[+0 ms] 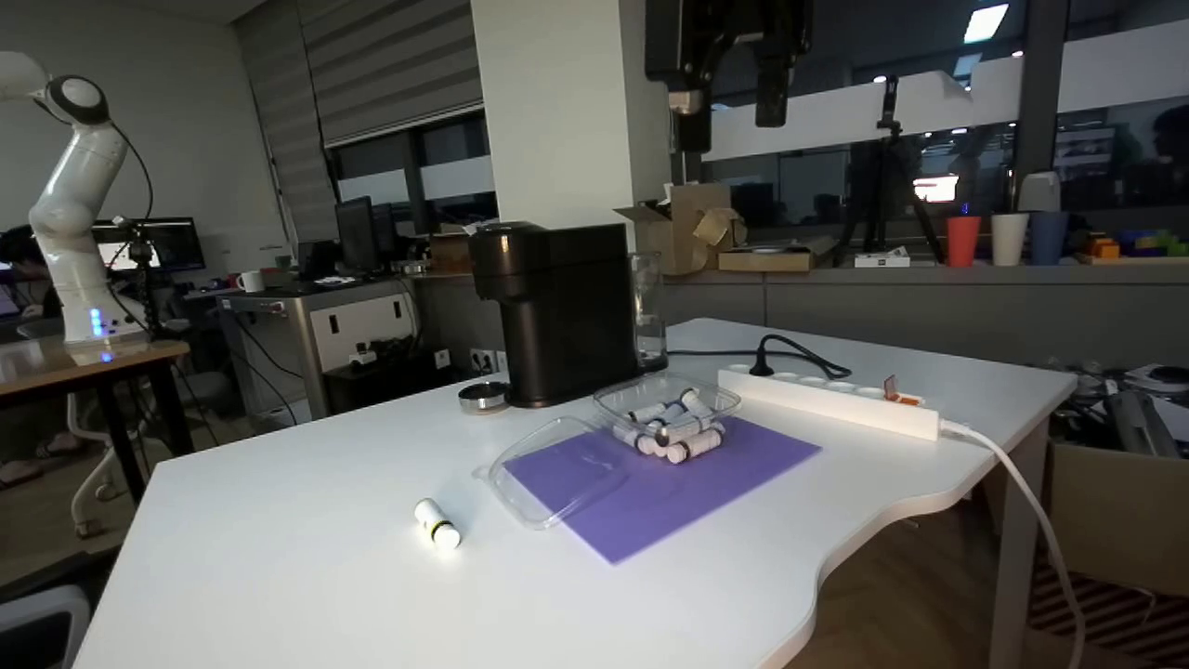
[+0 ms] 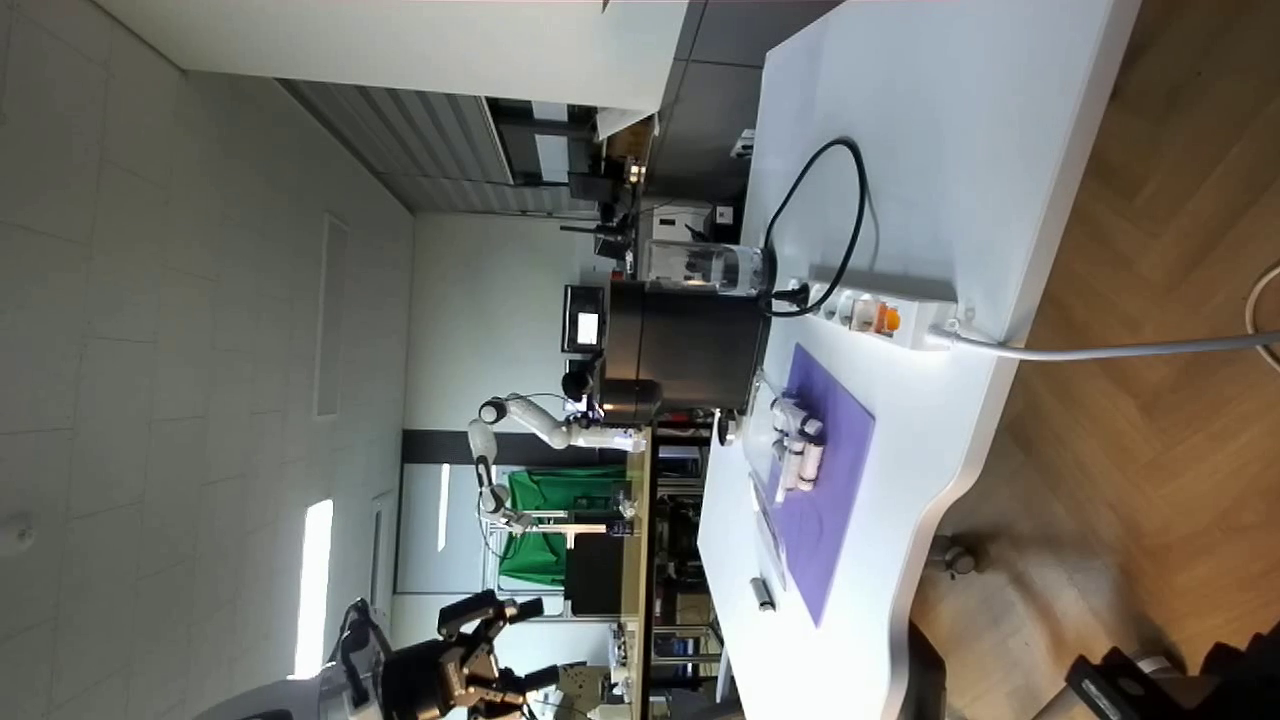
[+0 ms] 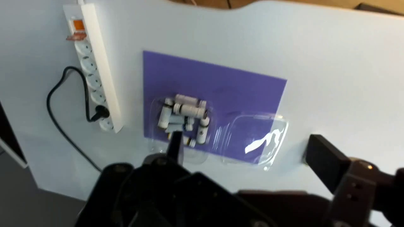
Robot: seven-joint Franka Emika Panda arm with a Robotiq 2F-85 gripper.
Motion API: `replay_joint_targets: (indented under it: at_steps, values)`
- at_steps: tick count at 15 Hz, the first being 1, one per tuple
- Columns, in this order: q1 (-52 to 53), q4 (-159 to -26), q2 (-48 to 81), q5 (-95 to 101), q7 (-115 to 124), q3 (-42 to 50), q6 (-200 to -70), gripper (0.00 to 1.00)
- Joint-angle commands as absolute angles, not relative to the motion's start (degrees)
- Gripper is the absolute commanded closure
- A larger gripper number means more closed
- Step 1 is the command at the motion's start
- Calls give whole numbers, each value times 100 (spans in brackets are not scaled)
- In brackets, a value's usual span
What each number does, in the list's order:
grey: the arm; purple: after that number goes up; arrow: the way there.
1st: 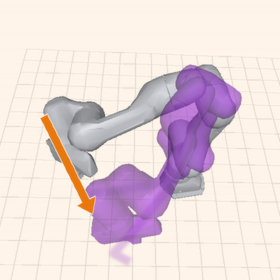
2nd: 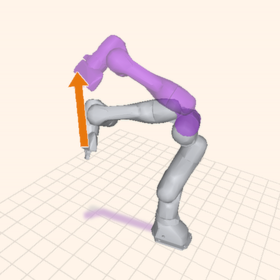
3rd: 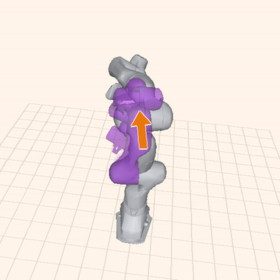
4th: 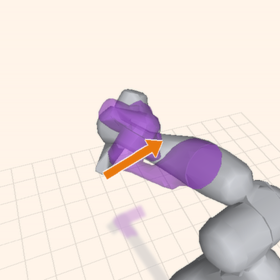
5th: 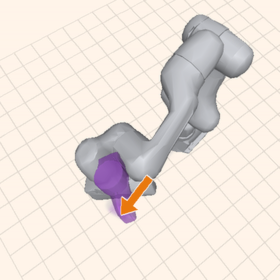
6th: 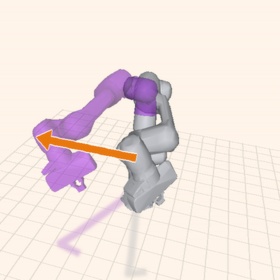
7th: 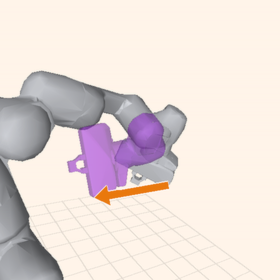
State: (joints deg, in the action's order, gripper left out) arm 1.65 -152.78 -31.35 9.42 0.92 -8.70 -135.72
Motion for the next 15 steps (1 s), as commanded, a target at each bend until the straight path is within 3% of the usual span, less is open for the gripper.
replay_joint_targets:
  at_steps: [1,8,15]
  values:
    - [-435,-14999,-2033,1688,336,-775,-15050,0]
    - [-749,-13590,521,2147,805,-965,-16219,0]
    - [654,-11865,2301,1447,720,-1077,-15746,0]
